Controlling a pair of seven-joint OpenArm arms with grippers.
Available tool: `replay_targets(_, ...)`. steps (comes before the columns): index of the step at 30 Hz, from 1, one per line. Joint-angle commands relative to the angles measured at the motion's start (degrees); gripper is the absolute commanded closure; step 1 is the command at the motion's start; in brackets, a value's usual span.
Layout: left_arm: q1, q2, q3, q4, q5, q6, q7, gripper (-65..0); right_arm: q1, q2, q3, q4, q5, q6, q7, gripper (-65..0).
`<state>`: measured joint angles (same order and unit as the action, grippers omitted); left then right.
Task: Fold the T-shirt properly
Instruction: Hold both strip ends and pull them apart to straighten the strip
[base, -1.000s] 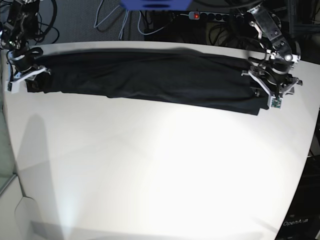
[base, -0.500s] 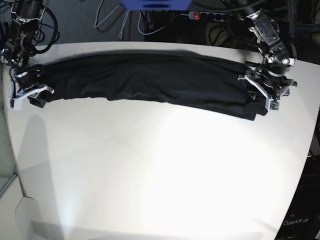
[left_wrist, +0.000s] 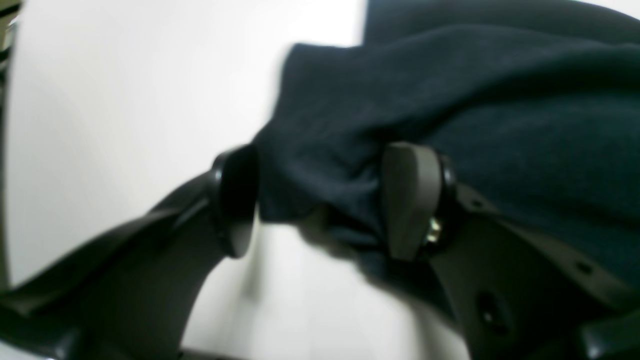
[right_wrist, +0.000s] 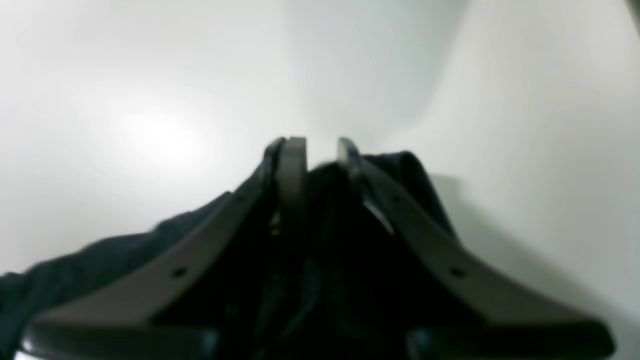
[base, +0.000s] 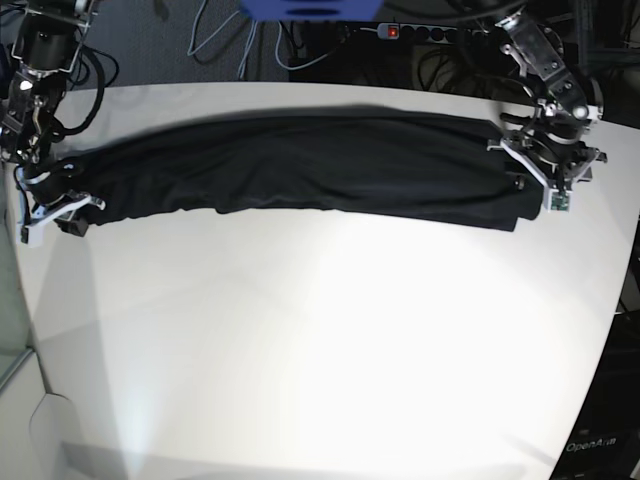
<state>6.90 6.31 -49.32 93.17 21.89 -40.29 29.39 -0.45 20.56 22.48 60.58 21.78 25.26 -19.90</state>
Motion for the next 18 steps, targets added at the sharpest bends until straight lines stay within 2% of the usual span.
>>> replay_targets(1,-0.70,-0.46,-0.39,1.21,-0.22,0.29,-0.86,-37.5,-0.65,-0.82,-0.11,-0.93,-4.07,-1.65,-5.73,-9.1)
replay_targets(6,-0.79,-0.90,-0.48,-0.02,-0.31,0.29,-0.86,-38.7,-0.91,-1.61,-0.11,-0.93,-4.68,-1.65,-5.73,-9.2)
replay_targets(11,-0.87,-0.55,-0.31,-0.37,-0.31,0.29,-0.86,-49.2,-1.09,-2.31,-0.19,-0.93,-4.68,-0.95,-5.73,-9.2)
replay_targets(13,-1.40,-0.46,-0.31,-0.37,-0.31,0.29,-0.86,-49.6,-1.09,-2.40,-0.19,-0.93,-4.68,0.55,-5.73,-9.2)
replay_targets(18,-1.67,-0.46,1.01,-0.46,-0.40,0.29,-0.86,-49.7,-1.18,-2.67,-0.19,-0.93,-4.68,0.63,-5.73,-9.2)
